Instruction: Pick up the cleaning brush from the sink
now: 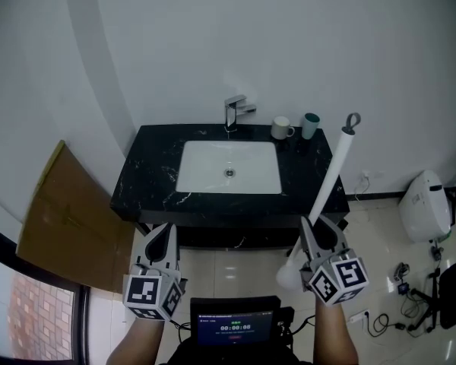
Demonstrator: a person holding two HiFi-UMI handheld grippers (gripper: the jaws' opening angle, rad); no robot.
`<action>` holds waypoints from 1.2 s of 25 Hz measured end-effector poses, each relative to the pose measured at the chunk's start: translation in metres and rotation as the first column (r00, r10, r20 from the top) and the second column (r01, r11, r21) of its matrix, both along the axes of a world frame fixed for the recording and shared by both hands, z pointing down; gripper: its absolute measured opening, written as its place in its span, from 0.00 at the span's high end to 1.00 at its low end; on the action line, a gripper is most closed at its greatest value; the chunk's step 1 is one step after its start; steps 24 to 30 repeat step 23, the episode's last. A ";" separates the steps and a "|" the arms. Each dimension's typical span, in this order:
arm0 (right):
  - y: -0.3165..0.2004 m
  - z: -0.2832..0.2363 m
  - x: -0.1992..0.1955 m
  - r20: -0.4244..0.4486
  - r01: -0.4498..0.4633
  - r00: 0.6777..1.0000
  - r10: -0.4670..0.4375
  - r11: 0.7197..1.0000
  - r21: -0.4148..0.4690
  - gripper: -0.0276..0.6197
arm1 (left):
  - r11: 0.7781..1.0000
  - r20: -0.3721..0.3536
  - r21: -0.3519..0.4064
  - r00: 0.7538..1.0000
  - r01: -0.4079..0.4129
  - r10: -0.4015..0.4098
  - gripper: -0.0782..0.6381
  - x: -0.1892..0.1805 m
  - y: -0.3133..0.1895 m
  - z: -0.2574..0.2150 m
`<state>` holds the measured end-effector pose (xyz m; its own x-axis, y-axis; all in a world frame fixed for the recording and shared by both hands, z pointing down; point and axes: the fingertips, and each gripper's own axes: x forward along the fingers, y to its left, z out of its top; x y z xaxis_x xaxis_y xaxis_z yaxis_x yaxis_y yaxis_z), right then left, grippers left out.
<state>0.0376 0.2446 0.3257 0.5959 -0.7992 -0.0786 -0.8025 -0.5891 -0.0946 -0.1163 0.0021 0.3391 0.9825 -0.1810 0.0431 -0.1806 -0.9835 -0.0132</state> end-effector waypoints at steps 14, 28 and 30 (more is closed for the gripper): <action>-0.006 -0.009 -0.010 -0.015 -0.008 1.000 0.008 1.000 -0.016 0.84 | 0.998 0.008 -0.059 1.000 0.028 -0.028 0.89 -0.011 -0.013 0.008; -0.007 -0.009 -0.014 -0.020 -0.006 1.000 0.006 1.000 -0.008 0.84 | 0.999 0.010 -0.040 1.000 0.024 -0.023 0.89 -0.012 -0.009 0.006; -0.007 -0.009 -0.014 -0.020 -0.006 1.000 0.006 1.000 -0.008 0.84 | 0.999 0.010 -0.040 1.000 0.024 -0.023 0.89 -0.012 -0.009 0.006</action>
